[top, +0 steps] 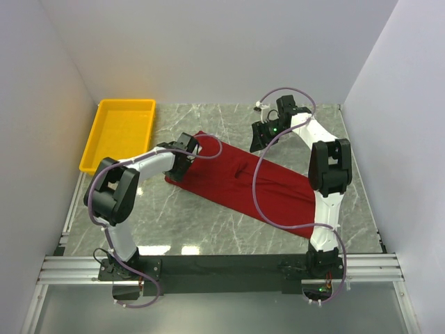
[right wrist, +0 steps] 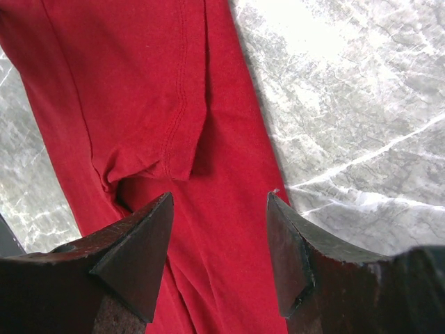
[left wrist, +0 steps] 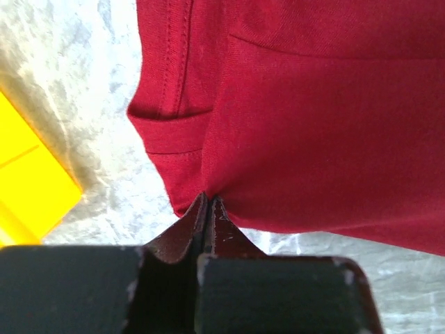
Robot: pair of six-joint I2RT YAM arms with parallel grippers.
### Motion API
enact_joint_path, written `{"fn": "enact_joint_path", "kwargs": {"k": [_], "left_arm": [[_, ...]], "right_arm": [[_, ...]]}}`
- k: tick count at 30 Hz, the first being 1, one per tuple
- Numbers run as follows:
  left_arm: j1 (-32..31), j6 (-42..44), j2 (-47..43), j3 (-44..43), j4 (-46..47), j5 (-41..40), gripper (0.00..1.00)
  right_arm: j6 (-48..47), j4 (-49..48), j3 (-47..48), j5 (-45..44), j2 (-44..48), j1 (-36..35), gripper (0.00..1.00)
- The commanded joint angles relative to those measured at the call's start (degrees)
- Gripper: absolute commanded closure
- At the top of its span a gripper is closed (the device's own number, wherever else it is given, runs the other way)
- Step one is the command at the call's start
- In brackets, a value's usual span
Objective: Fold and stack the t-shirts
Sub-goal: Fold the tshirt
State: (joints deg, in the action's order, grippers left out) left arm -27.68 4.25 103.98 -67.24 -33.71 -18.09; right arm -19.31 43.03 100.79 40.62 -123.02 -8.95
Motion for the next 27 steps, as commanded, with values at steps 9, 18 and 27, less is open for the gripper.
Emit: {"fn": "enact_joint_path", "kwargs": {"k": [9,18,27], "left_arm": [[-1.32,6.83,2.36,-6.32,-0.03,-7.40,0.99],[-1.06,1.73,5.62,-9.75,-3.29,-8.28,0.74],[0.00,-2.57,0.35,-9.75,-3.20,-8.37,0.61]], "right_arm": [[0.24,-1.10,-0.24,1.30,4.02,0.43,0.37],[-0.20,-1.10,-0.86,1.21,4.11,0.43,0.37],[-0.20,-1.28,-0.86,1.39,4.19,0.51,0.37]]}}
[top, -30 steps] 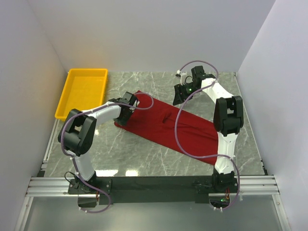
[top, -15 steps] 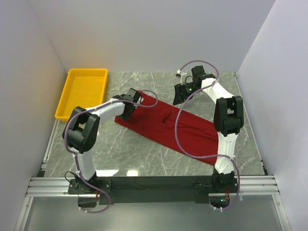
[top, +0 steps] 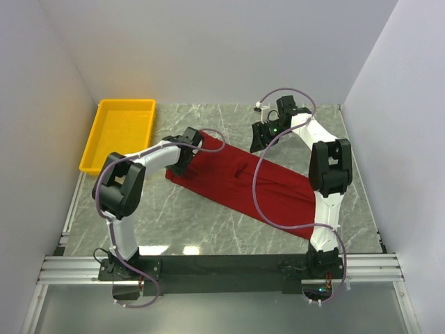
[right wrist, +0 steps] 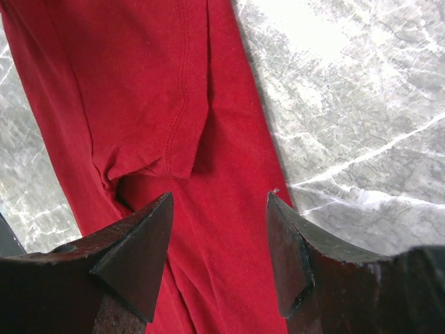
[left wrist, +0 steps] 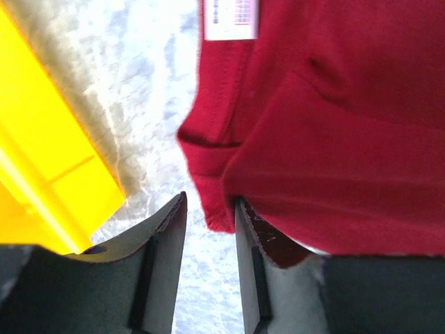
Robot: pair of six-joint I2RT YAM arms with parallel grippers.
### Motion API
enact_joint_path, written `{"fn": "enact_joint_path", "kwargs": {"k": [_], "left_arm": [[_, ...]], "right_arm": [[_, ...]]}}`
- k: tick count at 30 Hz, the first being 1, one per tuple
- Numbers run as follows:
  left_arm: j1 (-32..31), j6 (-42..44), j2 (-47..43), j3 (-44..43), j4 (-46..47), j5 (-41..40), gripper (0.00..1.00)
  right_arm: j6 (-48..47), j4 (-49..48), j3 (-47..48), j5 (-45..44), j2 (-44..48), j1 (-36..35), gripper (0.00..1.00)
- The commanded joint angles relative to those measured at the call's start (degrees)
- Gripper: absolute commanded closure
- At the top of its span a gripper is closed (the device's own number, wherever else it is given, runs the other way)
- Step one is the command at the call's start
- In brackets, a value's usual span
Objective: Fold and stack the t-shirts
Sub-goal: Fold the tshirt
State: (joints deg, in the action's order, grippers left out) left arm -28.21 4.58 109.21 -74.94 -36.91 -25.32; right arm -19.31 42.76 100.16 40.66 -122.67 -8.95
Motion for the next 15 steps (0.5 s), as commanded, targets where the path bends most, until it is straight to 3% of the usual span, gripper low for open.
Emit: {"fn": "enact_joint_path", "kwargs": {"k": [1,15], "left_arm": [[0.78,-3.34,-6.36,-2.06,0.08,-0.87,0.60],[2.81,-11.52,-13.23,-2.15,-3.79,4.75,0.66]], "right_arm": [[-0.20,-1.19,-0.49,1.26,3.93,0.51,0.37],[-1.17,-0.05,1.88,0.29,2.44,-0.45,0.37]]}}
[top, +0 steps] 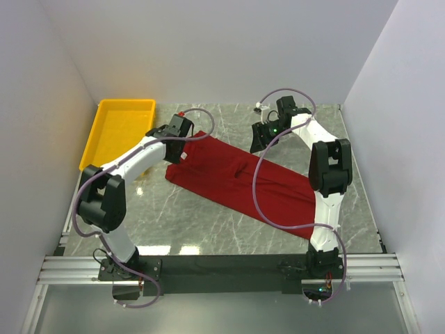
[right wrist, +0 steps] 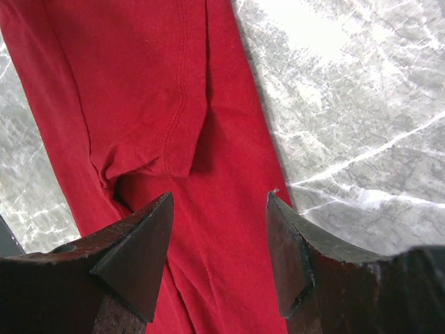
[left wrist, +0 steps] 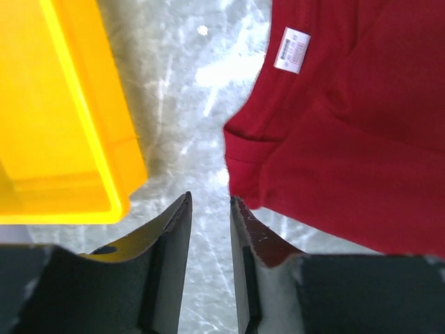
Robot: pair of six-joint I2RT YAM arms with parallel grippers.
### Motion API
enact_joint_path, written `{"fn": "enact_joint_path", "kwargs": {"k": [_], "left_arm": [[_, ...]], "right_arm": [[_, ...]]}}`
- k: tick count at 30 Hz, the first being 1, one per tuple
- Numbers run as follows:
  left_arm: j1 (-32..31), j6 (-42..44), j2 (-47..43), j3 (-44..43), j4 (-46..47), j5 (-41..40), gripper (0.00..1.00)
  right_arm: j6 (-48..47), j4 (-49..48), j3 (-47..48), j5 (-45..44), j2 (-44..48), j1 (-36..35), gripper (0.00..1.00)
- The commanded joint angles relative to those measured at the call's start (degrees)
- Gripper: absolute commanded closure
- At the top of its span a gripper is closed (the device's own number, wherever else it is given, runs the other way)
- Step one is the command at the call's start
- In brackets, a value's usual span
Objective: Fold and stack the t-shirts
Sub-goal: Fold the tshirt
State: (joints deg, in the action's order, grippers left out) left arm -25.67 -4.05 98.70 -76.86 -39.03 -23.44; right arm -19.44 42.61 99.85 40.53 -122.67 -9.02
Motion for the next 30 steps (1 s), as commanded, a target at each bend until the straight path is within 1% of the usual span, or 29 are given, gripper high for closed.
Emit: {"fn": "enact_joint_path", "kwargs": {"k": [1,5,6,10,12,13,14,15,17,18,21,23,25,27,30], "left_arm": [[0.36,-3.41,-3.59,0.48,-1.67,3.75,0.66],[1.15,-7.62,-7.46,4.08,0.08,8.58,0.67],[1.58,-10.07,-8.51,5.04,0.61,10.59,0.66],[2.64,-15.89,-15.26,12.23,4.13,14.81,0.64],[3.17,-19.48,-17.65,14.80,5.97,15.18,0.63],[3.43,-20.63,-20.01,17.42,6.76,16.14,0.62],[3.78,-21.77,-21.16,18.75,7.55,16.41,0.60],[4.40,-24.31,-22.48,20.16,9.56,16.93,0.56],[5.19,-28.26,-25.91,24.11,11.16,17.99,0.51],[5.98,-29.51,-26.88,25.26,12.21,17.99,0.46],[7.73,-32.15,-30.57,28.86,13.53,19.57,0.44],[8.53,-33.38,-33.12,30.62,13.71,19.49,0.42],[9.50,-33.82,-35.22,31.68,13.54,19.40,0.41],[10.20,-34.09,-36.29,32.47,13.54,19.92,0.41],[10.55,-34.79,-37.52,33.26,13.71,20.89,0.41]], "right_arm": [[-1.04,0.54,2.80,0.34,2.09,-0.74,0.37],[-2.09,2.74,5.87,-0.02,-0.10,-2.14,0.37],[-2.09,3.09,6.75,-0.19,-0.63,-2.49,0.37],[-2.18,5.11,12.01,-1.42,-4.40,-3.81,0.37],[-2.44,5.90,14.13,-2.65,-5.64,-4.78,0.37],[-2.79,6.69,15.97,-2.91,-6.78,-5.13,0.37],[-2.88,6.78,16.86,-3.79,-7.23,-6.00,0.37],[-2.80,6.87,17.65,-4.32,-8.19,-6.45,0.36],[-2.27,6.87,20.46,-6.94,-9.33,-8.03,0.36],[-1.83,6.96,21.60,-8.18,-10.82,-8.64,0.36],[-0.95,8.36,26.96,-12.57,-14.42,-10.66,0.36],[-1.04,9.24,30.22,-13.81,-15.75,-11.55,0.33],[-1.04,8.55,30.93,-16.00,-16.81,-12.51,0.25],[-1.04,7.67,31.45,-17.50,-17.51,-13.13,0.22],[-0.86,7.75,34.25,-19.52,-19.79,-14.10,0.20]]}}
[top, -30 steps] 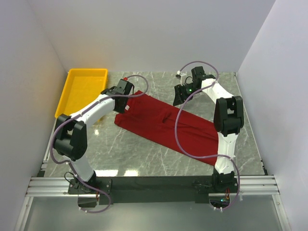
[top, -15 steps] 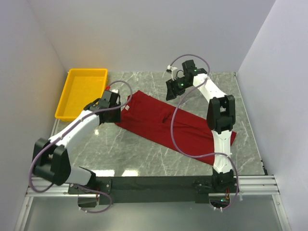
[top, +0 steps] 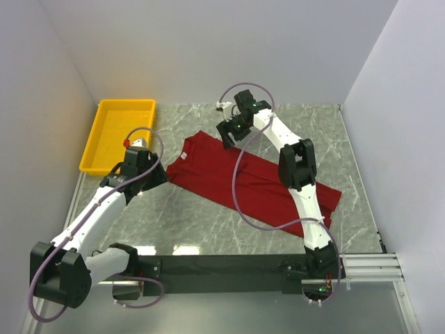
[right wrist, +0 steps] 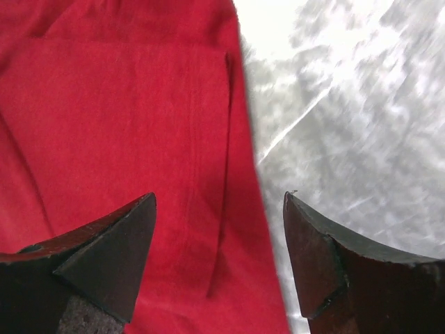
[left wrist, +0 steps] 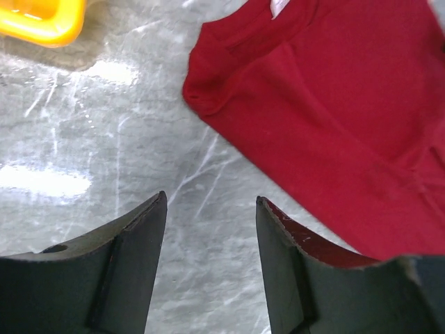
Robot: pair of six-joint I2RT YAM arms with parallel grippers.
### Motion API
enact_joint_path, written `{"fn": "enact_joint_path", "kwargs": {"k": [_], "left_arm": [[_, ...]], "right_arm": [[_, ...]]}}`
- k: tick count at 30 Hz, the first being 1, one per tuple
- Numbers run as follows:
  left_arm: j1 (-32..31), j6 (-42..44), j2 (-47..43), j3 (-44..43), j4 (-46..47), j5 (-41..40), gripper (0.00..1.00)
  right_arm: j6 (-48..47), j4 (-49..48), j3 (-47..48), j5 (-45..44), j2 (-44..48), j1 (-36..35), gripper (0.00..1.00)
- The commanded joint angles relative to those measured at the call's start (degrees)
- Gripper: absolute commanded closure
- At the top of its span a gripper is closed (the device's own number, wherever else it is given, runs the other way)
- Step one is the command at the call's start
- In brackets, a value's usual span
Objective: Fold and stack the t-shirts
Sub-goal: Fold the tshirt
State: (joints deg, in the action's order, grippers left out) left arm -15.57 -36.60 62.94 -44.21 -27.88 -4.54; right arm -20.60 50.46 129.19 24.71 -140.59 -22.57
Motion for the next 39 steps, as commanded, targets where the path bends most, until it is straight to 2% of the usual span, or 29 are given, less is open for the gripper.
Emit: {"fn": "enact_joint_path", "kwargs": {"k": [1,4,12,24,27,28,37,39], "left_arm": [[0.54,-2.42,-2.03,1.05,2.57,2.25,0.41],[0.54,-3.13,-2.64,1.75,2.74,2.86,0.41],[0.54,-4.09,-4.14,2.19,2.39,2.95,0.41],[0.54,-4.53,-4.14,2.72,2.92,3.74,0.42],[0.54,-4.80,-4.66,2.98,2.66,3.57,0.41],[0.54,-4.80,-4.93,3.16,2.57,3.57,0.42],[0.54,-5.24,-5.54,3.34,2.22,3.66,0.42],[0.54,-5.24,-5.54,3.16,2.13,3.74,0.41]], "right_arm": [[0.47,0.51,5.98,-4.14,-2.57,-0.81,0.20],[0.74,3.24,10.99,-5.72,-5.74,-1.60,0.20],[0.82,4.82,10.03,-10.91,-6.88,-2.57,0.22],[-1.28,8.69,8.45,-8.45,-7.76,-3.36,0.33],[-1.37,9.05,8.71,-8.01,-7.85,-3.36,0.42],[-1.37,9.31,8.71,-7.92,-7.85,-3.36,0.48],[0.64,8.52,6.96,-2.82,-6.27,-3.27,0.82],[1.70,7.73,7.31,-2.91,-6.18,-3.01,1.00]]}}
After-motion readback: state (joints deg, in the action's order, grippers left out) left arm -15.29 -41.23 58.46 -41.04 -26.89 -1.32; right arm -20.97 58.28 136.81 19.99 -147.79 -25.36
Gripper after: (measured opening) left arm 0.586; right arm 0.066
